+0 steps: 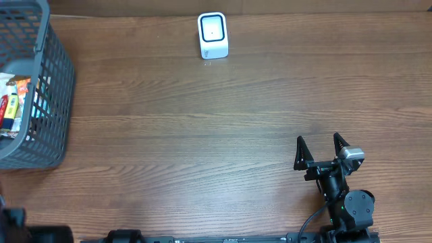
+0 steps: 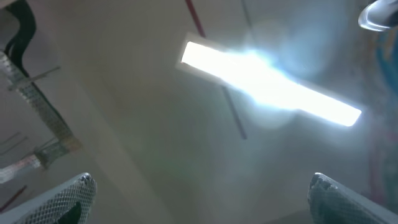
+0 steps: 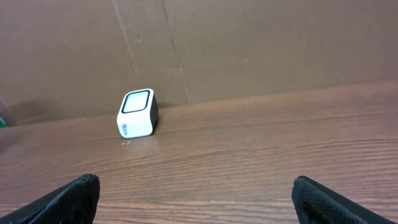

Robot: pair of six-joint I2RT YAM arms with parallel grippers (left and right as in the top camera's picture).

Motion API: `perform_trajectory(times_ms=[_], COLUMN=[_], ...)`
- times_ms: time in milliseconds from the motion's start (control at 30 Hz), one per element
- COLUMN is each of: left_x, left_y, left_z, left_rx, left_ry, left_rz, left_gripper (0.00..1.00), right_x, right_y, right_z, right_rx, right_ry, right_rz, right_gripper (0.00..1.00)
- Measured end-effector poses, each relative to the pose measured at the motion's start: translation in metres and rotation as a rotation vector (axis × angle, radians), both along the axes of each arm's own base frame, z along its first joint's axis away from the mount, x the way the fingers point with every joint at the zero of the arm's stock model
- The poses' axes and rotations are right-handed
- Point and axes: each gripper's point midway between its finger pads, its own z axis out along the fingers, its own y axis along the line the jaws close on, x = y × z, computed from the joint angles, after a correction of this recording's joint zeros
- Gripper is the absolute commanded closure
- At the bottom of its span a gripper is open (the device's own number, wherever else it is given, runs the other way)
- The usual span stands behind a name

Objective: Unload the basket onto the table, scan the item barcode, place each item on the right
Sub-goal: 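Raise the left arm and swing it over the grey basket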

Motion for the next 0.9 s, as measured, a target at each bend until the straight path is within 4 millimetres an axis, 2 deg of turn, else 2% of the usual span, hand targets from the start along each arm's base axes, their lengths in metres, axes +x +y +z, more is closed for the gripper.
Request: perform_trajectory(times_ms=[100,167,267,333,500,600,700,800,900], left_x=[0.029,0.055,0.109,0.140,0.197,0.228,0.265,0.308,0.355], left_y=[0.003,0.005,0.010,0.017,0.039,0.055,0.073,0.095,0.127], left_z=[0.021,0.034,0.048,0.053,0.052,0.039,0.016,-0.021,-0.073], left_rx=[-0.019,-0.026,-0.056,-0.093,-0.211,-0.267,-0.308,-0.345,-0.409], left_ry=[0.052,0.131,0.326,0.445,0.639,0.734,0.852,1.003,1.182], left_rz=[0.015,0.021,0.032,0.045,0.104,0.162,0.229,0.294,0.346], left_gripper=[0.00,0.00,0.00,0.00,0.00,0.00,0.00,0.00,0.00], right_x=[0.000,0.000,0.000,0.000,0.000,0.000,0.000,0.000,0.000], right_y=[0.000,0.000,0.000,0.000,0.000,0.000,0.000,0.000,0.000], right_z=[0.000,0.000,0.000,0.000,0.000,0.000,0.000,0.000,0.000], right_rx=[0.000,0.000,0.000,0.000,0.000,0.000,0.000,0.000,0.000], right_ry=[0.000,0.000,0.000,0.001,0.000,0.001,0.000,0.000,0.000], right_rz=[0.000,0.000,0.000,-0.001,0.000,0.000,0.000,0.000,0.000], right_gripper=[0.00,0.00,0.00,0.00,0.00,0.00,0.00,0.00,0.00])
